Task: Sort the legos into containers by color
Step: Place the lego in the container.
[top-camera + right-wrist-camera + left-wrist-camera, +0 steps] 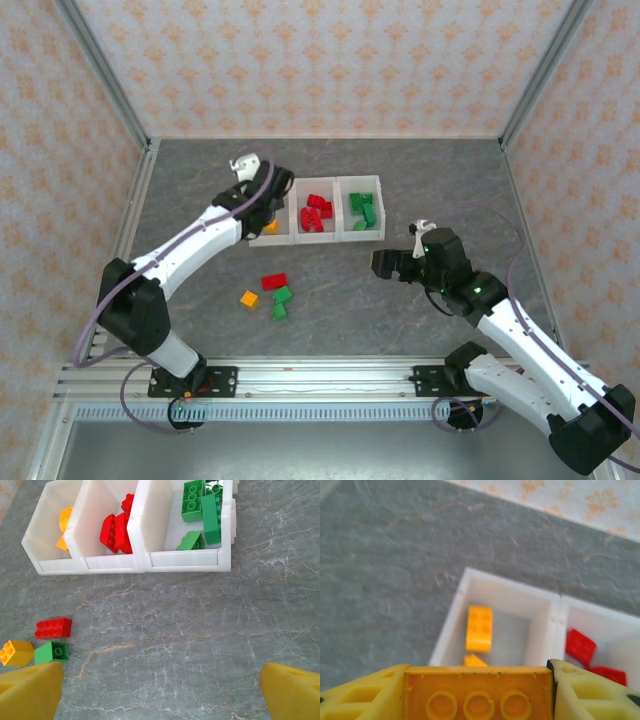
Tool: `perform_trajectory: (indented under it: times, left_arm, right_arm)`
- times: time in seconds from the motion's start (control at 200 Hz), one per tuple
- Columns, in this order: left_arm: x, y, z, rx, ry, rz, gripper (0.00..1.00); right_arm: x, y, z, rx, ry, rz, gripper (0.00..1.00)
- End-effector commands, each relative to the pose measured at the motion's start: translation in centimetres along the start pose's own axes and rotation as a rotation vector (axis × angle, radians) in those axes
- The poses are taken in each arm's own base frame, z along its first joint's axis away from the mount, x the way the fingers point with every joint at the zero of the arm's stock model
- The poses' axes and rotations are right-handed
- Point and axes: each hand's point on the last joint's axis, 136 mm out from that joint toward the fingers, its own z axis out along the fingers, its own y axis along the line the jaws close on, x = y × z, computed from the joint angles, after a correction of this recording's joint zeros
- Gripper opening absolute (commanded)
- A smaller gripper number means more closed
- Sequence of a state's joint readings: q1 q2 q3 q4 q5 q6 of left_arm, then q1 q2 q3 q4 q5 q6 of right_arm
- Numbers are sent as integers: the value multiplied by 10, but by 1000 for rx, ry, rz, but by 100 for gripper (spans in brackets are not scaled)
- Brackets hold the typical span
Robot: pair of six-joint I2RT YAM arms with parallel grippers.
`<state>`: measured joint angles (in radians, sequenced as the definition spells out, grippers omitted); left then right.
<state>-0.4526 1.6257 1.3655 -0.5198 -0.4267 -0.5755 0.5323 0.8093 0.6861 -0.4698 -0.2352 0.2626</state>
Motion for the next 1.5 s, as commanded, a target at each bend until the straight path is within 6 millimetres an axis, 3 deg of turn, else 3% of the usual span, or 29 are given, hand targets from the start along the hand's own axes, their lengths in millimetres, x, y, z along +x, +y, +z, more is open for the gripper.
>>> perform_trajectory:
  times: [0.0, 0.25, 0.27, 0.45, 0.631, 1.006, 1.061, 1.141, 1.211, 1.281, 1.296, 1.366, 1.492]
  left_arm:
    - [-3, -9, 21, -13, 33, 164, 44]
    - [-21, -42, 59, 44, 52, 198, 44]
    - [-13, -44, 70, 34, 76, 209, 44]
    - [-3, -45, 106, 19, 135, 186, 45]
    - [8, -42, 122, 21, 179, 163, 46]
    - [23, -39, 99, 125, 191, 99, 52]
    - [24, -39, 96, 134, 186, 93, 58]
    - [25, -38, 96, 137, 190, 90, 78]
    - [23, -40, 94, 150, 188, 84, 87]
    - [24, -45, 91, 185, 188, 81, 93]
    - [15, -46, 82, 205, 168, 70, 94]
    - [9, -48, 71, 231, 151, 53, 99]
    - [-6, -48, 41, 259, 92, 45, 99]
  right_arm:
    - [-2, 0, -2, 4, -21, 5, 100]
    - [-2, 1, -2, -5, -18, 4, 100]
    - [-2, 1, -2, -4, -18, 4, 100]
    - [-1, 2, -1, -8, -12, 0, 100]
    - [0, 2, 0, -9, -7, 0, 100]
    - [2, 1, 3, -6, 5, 0, 100]
    - [3, 1, 3, -5, 7, 0, 100]
    - [3, 1, 3, -6, 7, 0, 100]
    - [3, 1, 3, -6, 8, -2, 100]
    - [3, 1, 4, -5, 9, -1, 100]
    - [4, 1, 4, -5, 10, 0, 100]
    - [4, 2, 4, -13, 13, -2, 100]
    - [5, 1, 6, -9, 18, -2, 100]
